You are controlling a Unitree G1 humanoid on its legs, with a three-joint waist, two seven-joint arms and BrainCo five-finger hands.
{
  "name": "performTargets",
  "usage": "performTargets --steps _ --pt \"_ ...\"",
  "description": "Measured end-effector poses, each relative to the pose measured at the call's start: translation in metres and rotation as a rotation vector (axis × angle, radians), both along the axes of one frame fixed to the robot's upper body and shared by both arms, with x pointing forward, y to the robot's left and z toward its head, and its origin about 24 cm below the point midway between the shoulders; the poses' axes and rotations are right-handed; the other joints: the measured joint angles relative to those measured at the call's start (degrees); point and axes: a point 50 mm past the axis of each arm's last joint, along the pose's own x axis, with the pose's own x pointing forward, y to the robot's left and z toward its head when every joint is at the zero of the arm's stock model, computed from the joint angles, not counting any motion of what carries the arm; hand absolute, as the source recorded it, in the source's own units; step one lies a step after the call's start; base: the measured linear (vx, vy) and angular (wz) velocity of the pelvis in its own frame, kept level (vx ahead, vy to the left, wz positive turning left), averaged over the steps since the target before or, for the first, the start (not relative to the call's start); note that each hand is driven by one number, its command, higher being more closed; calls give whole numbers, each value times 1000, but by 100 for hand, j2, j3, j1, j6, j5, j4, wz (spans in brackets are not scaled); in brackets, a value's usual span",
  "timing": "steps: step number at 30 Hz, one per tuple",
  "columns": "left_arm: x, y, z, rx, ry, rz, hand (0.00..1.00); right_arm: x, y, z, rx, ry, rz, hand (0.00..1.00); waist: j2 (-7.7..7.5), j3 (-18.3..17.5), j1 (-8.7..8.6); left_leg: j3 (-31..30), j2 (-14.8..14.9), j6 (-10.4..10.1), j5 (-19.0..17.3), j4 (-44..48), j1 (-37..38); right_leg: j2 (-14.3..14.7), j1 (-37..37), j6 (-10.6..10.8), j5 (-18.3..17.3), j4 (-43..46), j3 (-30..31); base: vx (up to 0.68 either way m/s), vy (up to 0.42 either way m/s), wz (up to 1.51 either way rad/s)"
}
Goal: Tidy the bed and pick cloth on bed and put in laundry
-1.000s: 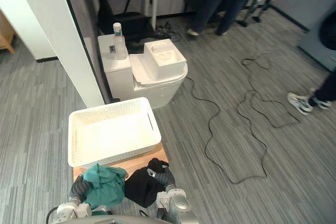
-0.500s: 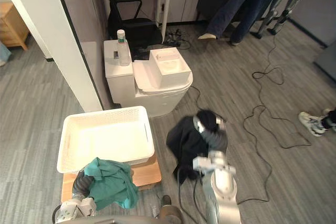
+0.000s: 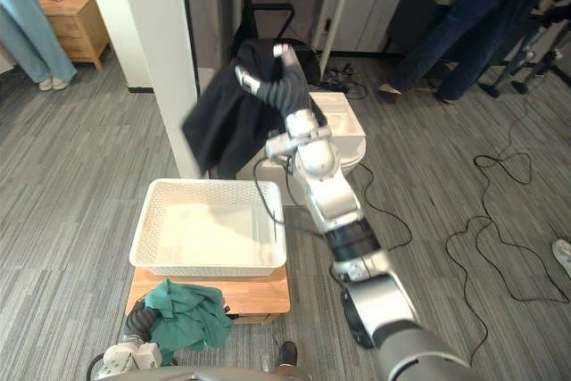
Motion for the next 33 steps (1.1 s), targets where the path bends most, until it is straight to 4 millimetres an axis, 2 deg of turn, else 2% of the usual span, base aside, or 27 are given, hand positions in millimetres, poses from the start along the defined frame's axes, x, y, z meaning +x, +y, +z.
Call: performTargets --steps 3,7,13,16,18,19,22,23,25,27,30,33 --pt "-2 1 -5 2 29 9 100 5 4 11 1 -16 -5 100 -10 -3 88 -174 1 -9 109 -65 -84 0 12 -10 7 -1 -159 -59 -6 27" --pt "-2 1 -5 -3 28 11 100 12 14 14 -31 -13 -15 100 -16 -7 148 -338 0 -3 262 -197 -163 5 -13 -28 19 -1 -308 -58 -4 22" --pt "-1 1 -5 -8 27 16 100 23 17 1 -37 65 -56 100 -35 -6 219 -528 0 13 465 -376 -298 14 -97 -60 45 -4 -485 -48 0 15" --pt "0 2 -4 -14 23 23 100 22 23 -1 -33 67 -44 100 -33 -6 229 -574 7 -5 522 -378 -442 15 -213 -68 50 -4 -538 -24 2 8" --pt "1 1 -4 -15 21 22 100 17 28 -13 -15 94 -23 100 -30 -3 239 -572 9 -5 544 -377 -500 17 -273 -80 67 -4 -533 0 0 0" --pt "1 1 -3 -15 19 22 100 11 35 -39 6 165 1 100 -18 5 239 -562 7 -6 543 -376 -497 15 -282 -78 74 -4 -513 7 6 -4" --pt "3 2 -1 -15 7 24 100 5 43 -73 -19 268 25 100 10 61 238 -536 0 -6 543 -371 -508 10 -313 -79 109 -4 -474 3 10 -7" --pt "6 3 2 -15 -16 29 100 0 49 -91 -52 320 41 100 26 91 241 -500 -2 -6 542 -355 -567 8 -392 -84 127 -5 -429 -17 15 -13" --pt "14 4 10 -15 -60 33 100 -6 54 -116 -127 377 31 100 96 225 228 -489 -9 5 565 -348 -634 0 -471 -99 169 -3 -414 -8 6 -5" --pt "22 3 18 -19 -104 33 100 -7 51 -153 -236 493 -11 100 254 426 229 -513 -17 19 581 -342 -666 -7 -485 -102 178 -3 -425 -32 13 4" --pt "26 3 24 -23 -138 41 100 -5 42 -183 -334 595 -74 100 428 662 229 -529 -18 5 597 -343 -839 -7 -656 -126 210 -2 -432 -40 11 1" --pt "29 0 28 -31 -160 43 100 -4 34 -201 -378 671 -121 100 585 945 233 -531 -18 39 662 -342 -911 -7 -723 -135 241 -1 -430 -11 2 0"
